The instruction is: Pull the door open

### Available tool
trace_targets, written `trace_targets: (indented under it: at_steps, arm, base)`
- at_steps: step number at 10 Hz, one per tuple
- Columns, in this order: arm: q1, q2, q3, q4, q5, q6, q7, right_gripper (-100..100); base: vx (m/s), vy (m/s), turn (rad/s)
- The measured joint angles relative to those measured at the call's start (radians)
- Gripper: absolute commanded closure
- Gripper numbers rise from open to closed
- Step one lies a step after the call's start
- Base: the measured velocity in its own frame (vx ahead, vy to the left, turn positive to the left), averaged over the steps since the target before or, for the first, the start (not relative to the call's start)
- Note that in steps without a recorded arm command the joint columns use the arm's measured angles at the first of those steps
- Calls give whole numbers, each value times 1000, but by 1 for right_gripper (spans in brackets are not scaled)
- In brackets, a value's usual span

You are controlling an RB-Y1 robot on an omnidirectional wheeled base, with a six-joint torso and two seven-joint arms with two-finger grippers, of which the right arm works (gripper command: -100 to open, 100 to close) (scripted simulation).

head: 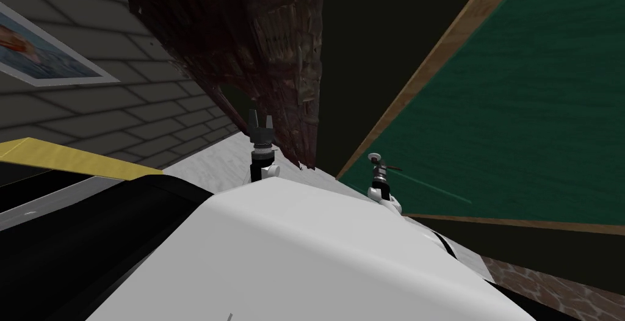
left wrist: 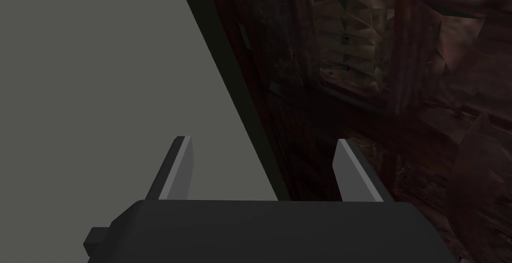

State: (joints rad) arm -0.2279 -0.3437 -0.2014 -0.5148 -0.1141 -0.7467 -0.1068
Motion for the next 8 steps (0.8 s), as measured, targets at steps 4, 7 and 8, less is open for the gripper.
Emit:
trace_targets:
  at_steps: [4, 7, 8]
  arm:
    - [-9, -14, -4, 32, -3, -16, -10, 100]
    - [-7, -12, -2, 33, -2, -15, -9, 100]
    - [-7, -12, -2, 33, -2, -14, -9, 100]
  base:
    - [3, -2, -1]
    - [-6, 1, 1]
    - [-129, -33, 105]
